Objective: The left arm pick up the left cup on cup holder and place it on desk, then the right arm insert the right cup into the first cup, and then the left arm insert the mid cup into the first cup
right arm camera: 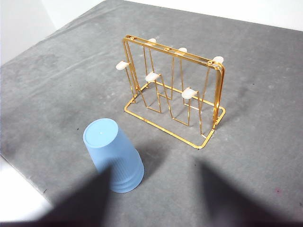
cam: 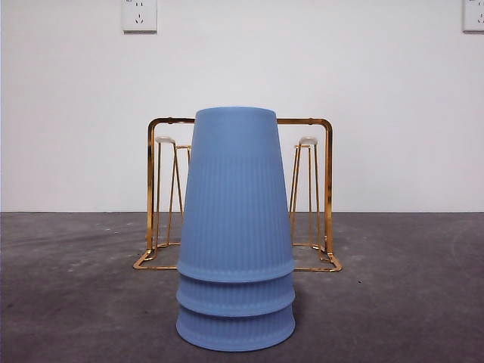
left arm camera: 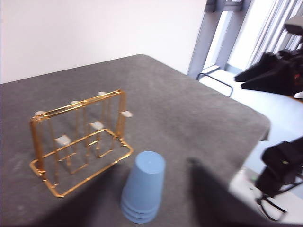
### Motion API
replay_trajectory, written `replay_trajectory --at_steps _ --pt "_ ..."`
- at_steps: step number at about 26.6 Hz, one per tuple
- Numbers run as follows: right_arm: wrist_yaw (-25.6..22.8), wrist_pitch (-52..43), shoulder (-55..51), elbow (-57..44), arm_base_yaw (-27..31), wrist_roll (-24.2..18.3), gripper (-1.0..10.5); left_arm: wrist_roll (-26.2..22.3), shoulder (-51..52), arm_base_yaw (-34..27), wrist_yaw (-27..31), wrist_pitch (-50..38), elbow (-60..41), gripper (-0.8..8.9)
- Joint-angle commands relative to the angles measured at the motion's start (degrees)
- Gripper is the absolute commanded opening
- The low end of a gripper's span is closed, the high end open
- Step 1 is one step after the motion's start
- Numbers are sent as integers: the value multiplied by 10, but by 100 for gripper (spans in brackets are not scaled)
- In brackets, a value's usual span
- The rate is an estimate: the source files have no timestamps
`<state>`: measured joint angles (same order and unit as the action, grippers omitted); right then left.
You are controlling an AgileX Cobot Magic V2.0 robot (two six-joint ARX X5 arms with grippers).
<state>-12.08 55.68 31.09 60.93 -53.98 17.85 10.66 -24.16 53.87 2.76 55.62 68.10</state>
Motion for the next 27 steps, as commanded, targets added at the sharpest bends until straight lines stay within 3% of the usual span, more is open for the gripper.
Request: replay_trajectory --at_steps 1,16,19,21,25,27 --pt "-4 -5 2 6 -6 2 17 -5 0 5 28 -3 11 10" --pt "-4 -4 1 6 -6 2 17 -5 0 -8 30 -22 -3 10" --pt "-4 -4 1 6 -6 2 17 -17 7 -90 3 -56 -41 10" --pt "-4 -4 1 6 -6 2 17 -40 18 -174 -27 -127 -103 11" --pt "-4 -4 1 6 -6 2 17 -97 70 -327 -26 -313 -285 11" --pt "-4 -4 1 6 -6 2 17 -102 102 -398 -29 -382 -384 11"
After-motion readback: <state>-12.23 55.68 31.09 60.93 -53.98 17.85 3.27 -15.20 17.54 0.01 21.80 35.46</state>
